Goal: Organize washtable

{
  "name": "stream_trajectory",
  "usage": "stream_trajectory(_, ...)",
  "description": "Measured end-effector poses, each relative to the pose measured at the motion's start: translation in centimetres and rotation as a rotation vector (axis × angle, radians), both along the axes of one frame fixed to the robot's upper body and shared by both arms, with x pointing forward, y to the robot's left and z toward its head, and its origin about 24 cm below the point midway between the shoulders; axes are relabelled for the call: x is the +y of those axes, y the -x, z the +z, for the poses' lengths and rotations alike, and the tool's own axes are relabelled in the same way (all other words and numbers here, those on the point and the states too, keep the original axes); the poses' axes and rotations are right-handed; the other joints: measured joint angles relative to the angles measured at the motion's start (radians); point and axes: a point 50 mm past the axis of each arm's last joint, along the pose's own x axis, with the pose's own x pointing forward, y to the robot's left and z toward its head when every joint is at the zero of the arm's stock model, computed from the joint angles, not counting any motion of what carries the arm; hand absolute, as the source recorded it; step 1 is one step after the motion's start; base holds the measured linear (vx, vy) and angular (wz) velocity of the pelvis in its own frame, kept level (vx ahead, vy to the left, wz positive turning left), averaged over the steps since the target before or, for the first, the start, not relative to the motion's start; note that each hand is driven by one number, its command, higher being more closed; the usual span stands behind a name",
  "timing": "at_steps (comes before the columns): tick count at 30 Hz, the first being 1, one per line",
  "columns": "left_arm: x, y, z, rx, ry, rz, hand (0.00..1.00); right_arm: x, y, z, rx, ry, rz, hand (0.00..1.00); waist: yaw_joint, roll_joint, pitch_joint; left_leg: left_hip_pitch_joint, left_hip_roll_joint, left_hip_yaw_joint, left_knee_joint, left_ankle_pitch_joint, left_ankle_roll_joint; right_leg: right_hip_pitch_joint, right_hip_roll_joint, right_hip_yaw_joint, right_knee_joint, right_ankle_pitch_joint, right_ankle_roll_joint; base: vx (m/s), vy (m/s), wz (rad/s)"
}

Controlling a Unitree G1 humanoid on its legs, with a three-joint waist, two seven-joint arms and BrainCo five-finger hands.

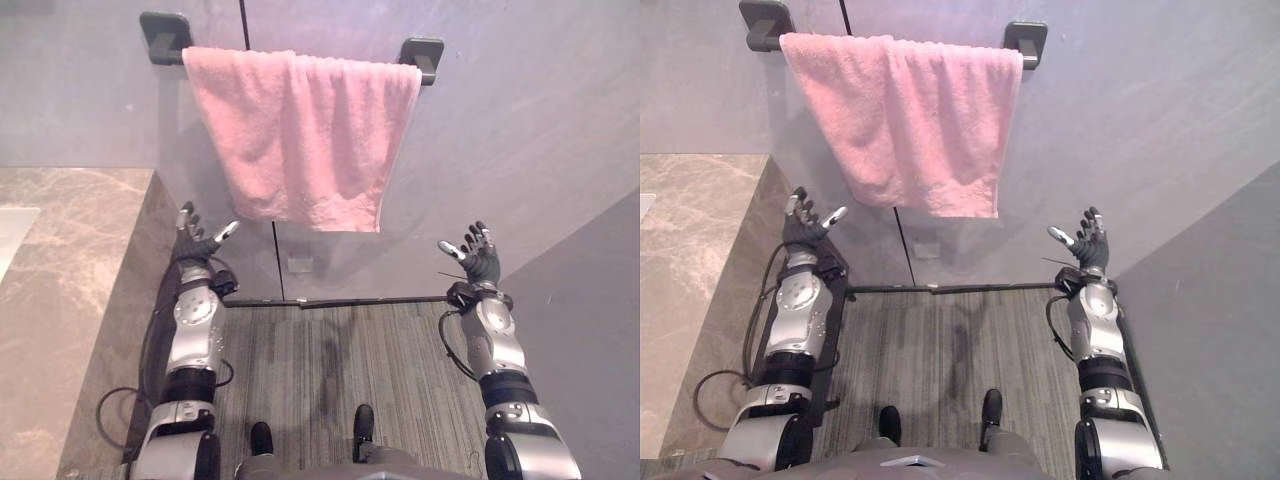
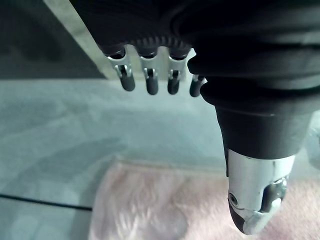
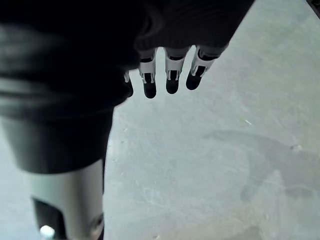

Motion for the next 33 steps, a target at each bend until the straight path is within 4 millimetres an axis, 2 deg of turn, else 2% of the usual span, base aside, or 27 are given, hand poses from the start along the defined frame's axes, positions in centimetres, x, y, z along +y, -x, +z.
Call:
stream_trajectory(4,2.1,2.5,-0.8,0.012,-0.003,0.092,0.0,-0.3,2.0,0.1,-0.022,0.071,0.029,0.0,0.001,0.0,-0.001,-0.002,0.0,0.0,0.0,-0.005,0.004,-0.001,0.0,0.0,-0.001,0.0,0.0,0.0,0.0,0.0)
stream_trajectory(7,2.3,4.9,-0.9,-0.015,-0.003,0.117,0.0,-0.2,3.5,-0.2,-0.027,0.096,0.057,0.0,0.004,0.004,-0.009,-0.01,-0.001,-0.001,0.0,-0.011,0.003,-0.007,-0.002,-0.011,0.0,-0.01,0.004,0.0,0.001,0.03)
stream_trajectory(9,1.0,7.2,-1.2,-0.037,0.019,0.103,0.0,0.6,4.9,-0.5,-0.035,0.089,0.097,0.0,0.007,0.013,-0.014,-0.016,-0.001,-0.01,0.0,-0.011,0.002,-0.008,-0.002,-0.021,0.0,-0.019,0.004,0.03,-0.001,0.11)
stream_trajectory(11,-0.3,8.4,-1.6,-0.034,0.04,0.062,0.0,1.4,5.4,-0.8,-0.036,0.078,0.135,0.0,0.01,0.02,-0.018,-0.018,-0.001,-0.016,0.0,-0.011,0.002,-0.007,-0.002,-0.026,0.0,-0.025,0.008,0.03,-0.001,0.1)
stream_trajectory(13,-3.3,9.8,-2.1,-0.03,0.085,-0.073,0.0,3.8,5.7,-1.5,-0.032,0.055,0.264,0.0,0.015,0.033,-0.026,-0.019,-0.001,-0.019,0.0,-0.012,0.002,-0.006,-0.002,-0.03,0.0,-0.031,0.006,0.04,-0.001,0.05)
stream_trajectory(14,-4.0,10.0,-2.0,-0.037,0.095,-0.112,0.0,4.5,5.7,-1.6,-0.031,0.048,0.297,0.0,0.019,0.035,-0.027,-0.02,-0.001,-0.019,0.0,-0.013,0.0,-0.007,-0.002,-0.031,0.0,-0.032,0.006,0.03,-0.004,0.04)
stream_trajectory(16,-6.8,10.0,-1.2,-0.087,0.147,-0.291,0.0,7.8,5.7,-1.9,-0.041,0.004,0.465,0.0,0.025,0.041,-0.031,-0.023,-0.001,-0.023,0.0,-0.017,-0.004,-0.007,-0.001,-0.037,0.0,-0.035,0.007,0.03,-0.005,0.06)
stream_trajectory(18,-8.4,9.8,-0.1,-0.145,0.179,-0.396,0.0,10.3,5.9,-1.7,-0.06,-0.038,0.59,0.0,0.028,0.043,-0.032,-0.027,-0.001,-0.025,0.0,-0.018,-0.004,-0.008,-0.002,-0.041,0.0,-0.037,0.009,0.02,0.0,0.06)
stream_trajectory(21,-9.4,9.7,0.8,-0.215,0.256,-0.488,0.0,13.4,5.7,-0.2,-0.134,-0.076,0.744,0.0,0.027,0.045,-0.033,-0.032,-0.001,-0.025,0.0,-0.015,0.0,-0.014,-0.003,-0.043,0.0,-0.036,0.008,0.03,0.002,0.01)
stream_trajectory(24,-10.1,9.2,1.2,-0.255,0.361,-0.561,0.0,15.3,4.1,1.9,-0.215,-0.073,0.82,0.0,0.028,0.045,-0.033,-0.031,-0.001,-0.025,0.004,-0.015,0.001,-0.013,-0.003,-0.045,0.0,-0.03,0.006,0.04,0.0,0.01)
stream_trajectory(27,-10.4,8.1,2.4,-0.316,0.422,-0.618,0.0,16.1,2.2,4.3,-0.295,-0.052,0.827,0.0,0.034,0.045,-0.033,-0.03,-0.002,-0.026,0.01,-0.015,0.001,-0.01,-0.003,-0.047,0.001,-0.028,0.006,0.01,0.001,0.0)
stream_trajectory(30,-10.9,6.4,3.4,-0.37,0.451,-0.637,0.0,16.6,0.7,5.4,-0.313,-0.088,0.789,0.0,0.042,0.045,-0.033,-0.027,-0.002,-0.027,0.009,-0.014,0.001,-0.006,-0.004,-0.049,0.001,-0.026,0.007,0.0,0.0,0.0)
stream_trajectory(33,-11.0,4.5,3.4,-0.362,0.482,-0.62,0.0,17.0,-0.4,5.8,-0.305,-0.136,0.747,0.0,0.044,0.046,-0.033,-0.028,-0.002,-0.028,0.001,-0.014,0.001,-0.007,-0.005,-0.049,0.001,-0.024,0.006,0.0,0.0,0.0)
